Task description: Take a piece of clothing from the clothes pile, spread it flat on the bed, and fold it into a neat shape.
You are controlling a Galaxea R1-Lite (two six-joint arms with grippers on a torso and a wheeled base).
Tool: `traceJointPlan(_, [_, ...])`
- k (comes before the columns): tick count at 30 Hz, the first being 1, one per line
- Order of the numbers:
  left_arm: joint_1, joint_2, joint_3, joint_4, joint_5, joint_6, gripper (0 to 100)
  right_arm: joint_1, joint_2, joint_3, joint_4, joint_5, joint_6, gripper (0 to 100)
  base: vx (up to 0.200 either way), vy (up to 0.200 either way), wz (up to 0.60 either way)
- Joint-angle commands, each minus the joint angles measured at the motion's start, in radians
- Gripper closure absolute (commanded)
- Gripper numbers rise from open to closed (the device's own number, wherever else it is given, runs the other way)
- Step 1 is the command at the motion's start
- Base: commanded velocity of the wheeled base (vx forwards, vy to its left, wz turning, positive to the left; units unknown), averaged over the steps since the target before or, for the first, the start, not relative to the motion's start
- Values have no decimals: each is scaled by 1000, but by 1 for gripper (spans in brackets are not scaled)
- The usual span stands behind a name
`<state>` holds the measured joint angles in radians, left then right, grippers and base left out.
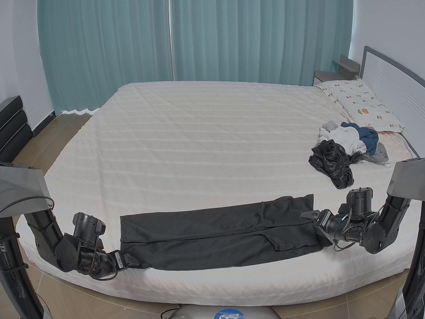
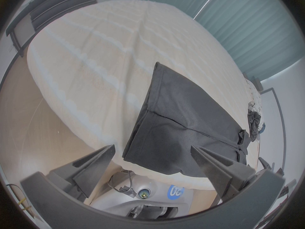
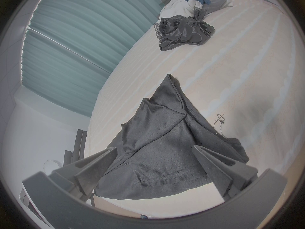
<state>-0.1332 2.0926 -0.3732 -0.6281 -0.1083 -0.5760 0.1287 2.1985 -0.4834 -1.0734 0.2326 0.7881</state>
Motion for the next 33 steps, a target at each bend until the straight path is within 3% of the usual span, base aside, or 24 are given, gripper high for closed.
traceJointPlan(1, [1, 11, 2, -12, -1, -1, 0, 3, 1, 0, 0, 1, 0, 0, 0, 0, 0])
traceJointPlan(7, [-2, 50, 13, -88, 15, 7, 0, 5, -2, 0, 0, 1, 0, 0, 0, 0, 0])
traceJointPlan(8, [-2, 53, 14, -94, 16, 8, 100, 5, -2, 0, 0, 1, 0, 0, 0, 0, 0])
traceJointPlan(24, [-16, 49, 30, -91, 52, -2, 100, 8, -3, 9, -2, 1, -3, 0, 0, 0, 0])
traceJointPlan(33, [1, 37, 34, -88, 93, 7, 100, 8, 10, 32, -72, 1, -4, 0, 0, 0, 0])
